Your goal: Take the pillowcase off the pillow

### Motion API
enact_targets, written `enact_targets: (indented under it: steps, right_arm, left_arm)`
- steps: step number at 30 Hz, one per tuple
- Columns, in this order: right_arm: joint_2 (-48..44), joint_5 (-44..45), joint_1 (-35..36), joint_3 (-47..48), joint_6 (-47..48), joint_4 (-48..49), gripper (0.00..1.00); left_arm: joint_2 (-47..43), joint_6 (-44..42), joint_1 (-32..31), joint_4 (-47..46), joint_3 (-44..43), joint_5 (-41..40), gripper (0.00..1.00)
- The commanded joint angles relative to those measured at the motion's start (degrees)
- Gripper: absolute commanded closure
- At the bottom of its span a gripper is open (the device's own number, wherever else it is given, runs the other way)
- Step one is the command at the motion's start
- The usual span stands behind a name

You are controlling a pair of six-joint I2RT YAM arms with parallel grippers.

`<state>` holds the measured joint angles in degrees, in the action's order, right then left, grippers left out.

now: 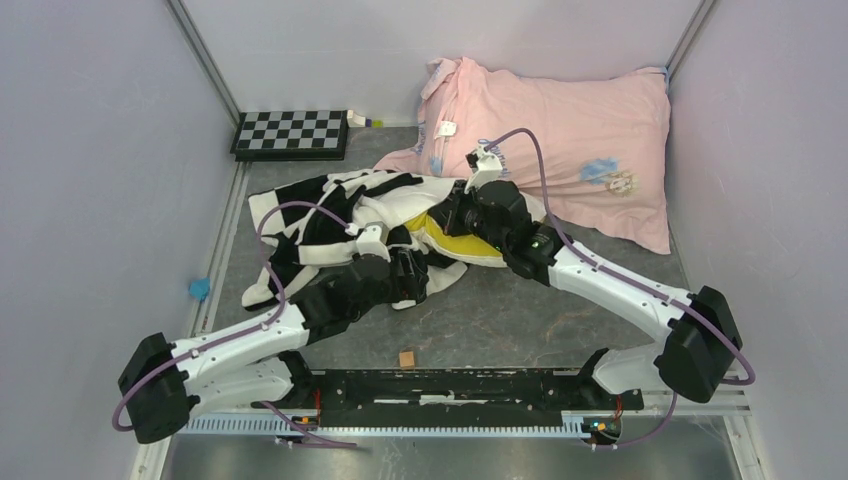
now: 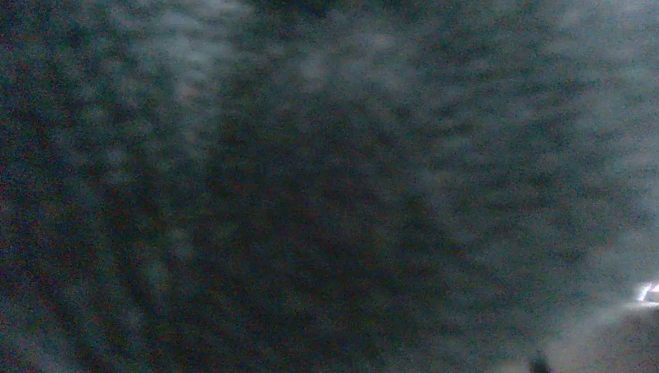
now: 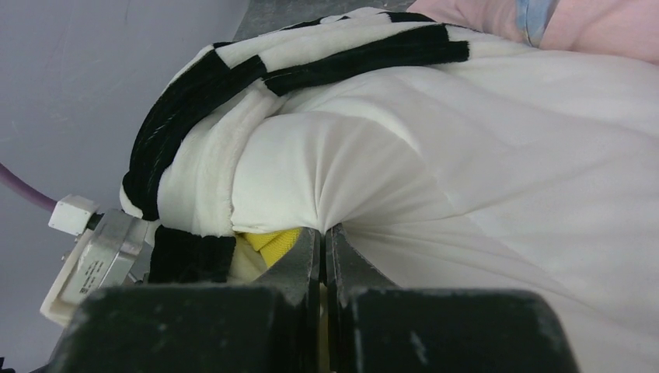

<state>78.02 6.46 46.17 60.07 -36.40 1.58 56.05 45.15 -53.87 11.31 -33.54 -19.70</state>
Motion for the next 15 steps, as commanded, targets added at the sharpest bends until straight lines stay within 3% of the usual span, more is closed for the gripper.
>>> enact_targets:
  steps: [1,3,4,10,15]
  right_arm:
    - [-4.3,-0.7,-0.5,-0.3,-1.2,9.3,1.00]
    - [-5.5,0.5,-0.9,-0.8,0.9,6.9,1.00]
    - [-6.3,1.5,-1.2,-0.8,2.3,5.5,1.00]
    - [-13.3,14.0,-2.8,-2.0,11.1,-5.1,1.00]
    - [-18.3,24.1,-5.7,-0.4,15.9,-13.5,1.00]
  left_arm:
    - [0.3,0.5,-0.2,-15.1,2.8,-4.4,0.31]
    - [-1.3,-0.4,0.1,-11.0,2.3,-9.7,0.83]
    - [-2.2,0.8,1.7,-4.9,1.1,-12.6,0.97]
    - [-10.4,0.8,25.8,5.1,0.8,-1.5,0.98]
    - [-16.7,5.1,29.4,11.2,0.6,-8.7,0.98]
